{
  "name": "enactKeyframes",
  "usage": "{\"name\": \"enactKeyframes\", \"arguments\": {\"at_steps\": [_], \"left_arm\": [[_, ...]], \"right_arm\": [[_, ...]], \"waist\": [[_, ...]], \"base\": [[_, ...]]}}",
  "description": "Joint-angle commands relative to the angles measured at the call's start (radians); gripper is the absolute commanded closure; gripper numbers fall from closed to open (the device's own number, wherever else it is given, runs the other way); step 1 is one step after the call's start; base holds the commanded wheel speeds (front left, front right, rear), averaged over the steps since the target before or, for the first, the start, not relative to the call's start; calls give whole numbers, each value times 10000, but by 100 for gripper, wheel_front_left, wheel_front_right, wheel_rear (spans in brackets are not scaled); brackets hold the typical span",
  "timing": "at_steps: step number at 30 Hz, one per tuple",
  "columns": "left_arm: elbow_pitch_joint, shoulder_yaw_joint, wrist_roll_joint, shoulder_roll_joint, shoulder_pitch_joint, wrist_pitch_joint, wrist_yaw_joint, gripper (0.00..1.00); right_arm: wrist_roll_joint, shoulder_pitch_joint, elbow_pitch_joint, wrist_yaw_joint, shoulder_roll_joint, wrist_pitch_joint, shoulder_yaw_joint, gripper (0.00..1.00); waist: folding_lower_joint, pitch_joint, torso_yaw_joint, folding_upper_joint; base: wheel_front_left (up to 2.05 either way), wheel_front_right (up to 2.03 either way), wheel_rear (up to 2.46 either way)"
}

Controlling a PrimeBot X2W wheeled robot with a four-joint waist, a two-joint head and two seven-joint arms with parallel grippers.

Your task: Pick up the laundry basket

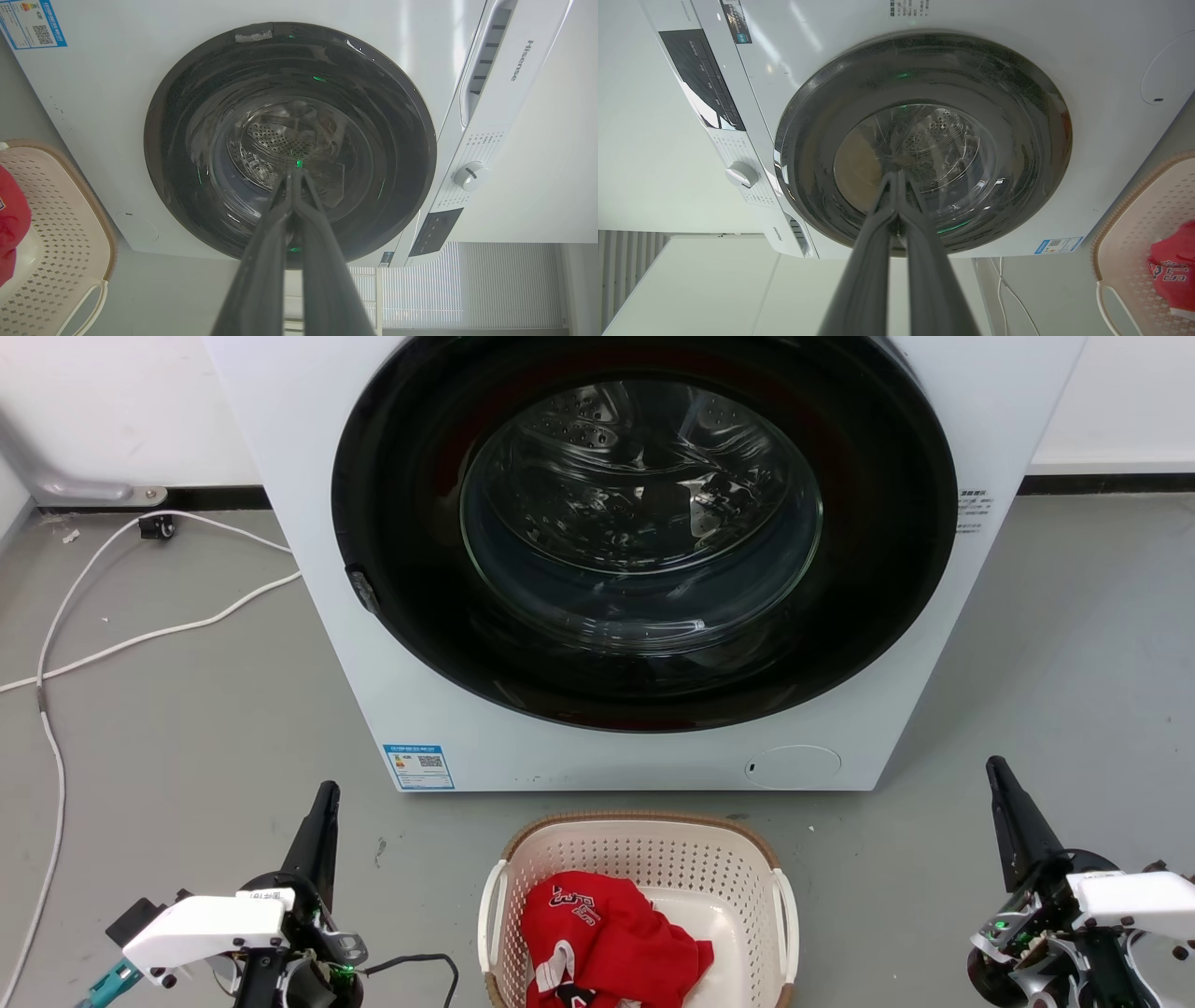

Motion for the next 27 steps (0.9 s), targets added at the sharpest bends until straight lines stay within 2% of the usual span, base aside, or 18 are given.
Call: {"name": "enactKeyframes", "arguments": {"at_steps": [1, 27], "left_arm": [[15, 27, 24, -12, -100, 42, -30, 100], [16, 67, 70, -38, -105, 72, -30, 100]], "right_arm": [[-58, -98, 13, 0, 33, 10, -11, 100], [-71, -103, 15, 0, 61, 51, -52, 100]], "waist": [[0, 0, 0, -1], [0, 0, 0, -1]], "base": [[0, 0, 0], [0, 0, 0]]}}
